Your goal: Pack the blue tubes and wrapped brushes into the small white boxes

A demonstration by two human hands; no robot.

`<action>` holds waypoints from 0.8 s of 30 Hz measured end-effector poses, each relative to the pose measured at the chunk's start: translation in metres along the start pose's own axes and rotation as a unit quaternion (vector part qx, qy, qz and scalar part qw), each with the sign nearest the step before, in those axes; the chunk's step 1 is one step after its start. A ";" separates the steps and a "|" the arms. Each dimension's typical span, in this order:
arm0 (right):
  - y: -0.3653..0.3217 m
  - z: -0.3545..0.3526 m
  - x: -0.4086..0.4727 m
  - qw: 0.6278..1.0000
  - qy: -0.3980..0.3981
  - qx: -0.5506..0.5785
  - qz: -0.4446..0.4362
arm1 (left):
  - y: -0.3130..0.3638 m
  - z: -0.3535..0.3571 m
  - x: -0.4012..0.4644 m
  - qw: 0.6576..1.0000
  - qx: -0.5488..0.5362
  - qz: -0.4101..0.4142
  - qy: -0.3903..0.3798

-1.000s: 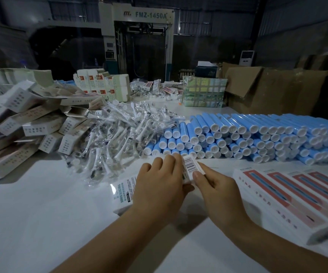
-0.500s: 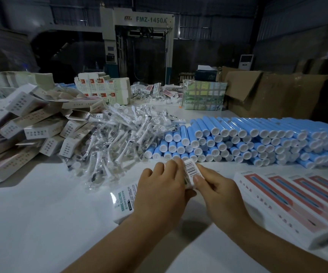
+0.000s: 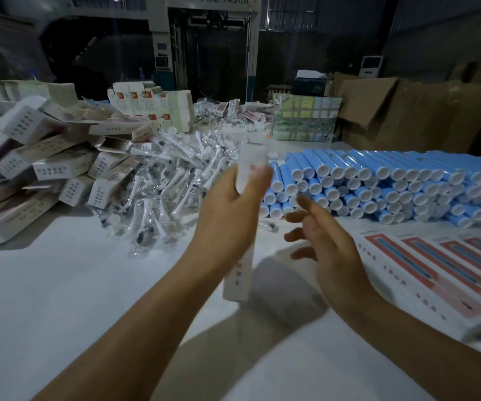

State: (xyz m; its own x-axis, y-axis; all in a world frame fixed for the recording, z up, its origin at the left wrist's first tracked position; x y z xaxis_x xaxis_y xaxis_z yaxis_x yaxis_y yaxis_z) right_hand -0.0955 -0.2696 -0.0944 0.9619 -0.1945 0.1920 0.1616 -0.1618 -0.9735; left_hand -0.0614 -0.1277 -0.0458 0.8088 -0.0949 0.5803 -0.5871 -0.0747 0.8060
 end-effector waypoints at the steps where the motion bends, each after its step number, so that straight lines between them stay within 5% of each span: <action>1: 0.000 0.000 0.000 1.000 -0.001 -0.020 -0.003 | -0.001 -0.002 0.002 0.990 -0.114 -0.081 0.025; 4: -0.001 0.001 -0.001 0.999 -0.023 -0.048 -0.004 | -0.010 -0.003 0.001 0.894 -0.363 -0.258 0.046; 7: -0.004 0.010 -0.006 0.992 -0.082 -0.091 0.016 | -0.024 0.003 -0.011 0.852 -0.397 -0.332 0.079; 15: -0.004 0.015 -0.012 0.969 -0.096 -0.221 0.050 | -0.035 0.014 -0.023 0.841 -0.391 -0.364 0.085; 20: -0.014 0.003 -0.005 0.957 -0.058 -0.282 0.040 | -0.044 0.016 -0.019 0.895 -0.309 -0.305 0.100; 24: -0.033 -0.020 -0.010 0.882 -0.008 -0.469 -0.048 | -0.048 0.003 -0.010 0.927 -0.236 -0.228 0.183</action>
State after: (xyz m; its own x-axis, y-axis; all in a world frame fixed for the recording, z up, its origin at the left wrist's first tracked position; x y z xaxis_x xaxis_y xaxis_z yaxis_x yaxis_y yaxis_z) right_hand -0.1149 -0.2817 -0.0620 0.9579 -0.1238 0.2591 -0.0038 -0.9077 -0.4197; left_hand -0.0415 -0.1260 -0.0905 0.9769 0.1894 0.0987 -0.1724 0.4267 0.8878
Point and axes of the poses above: each hand's wrist, its own x-axis towards the middle knuckle, its own z-axis out of the palm, y = z × x, the point moved 1 cm from there along x, towards the middle knuckle, and after that the axes turned 12 degrees about z, right-handed, at the moved point
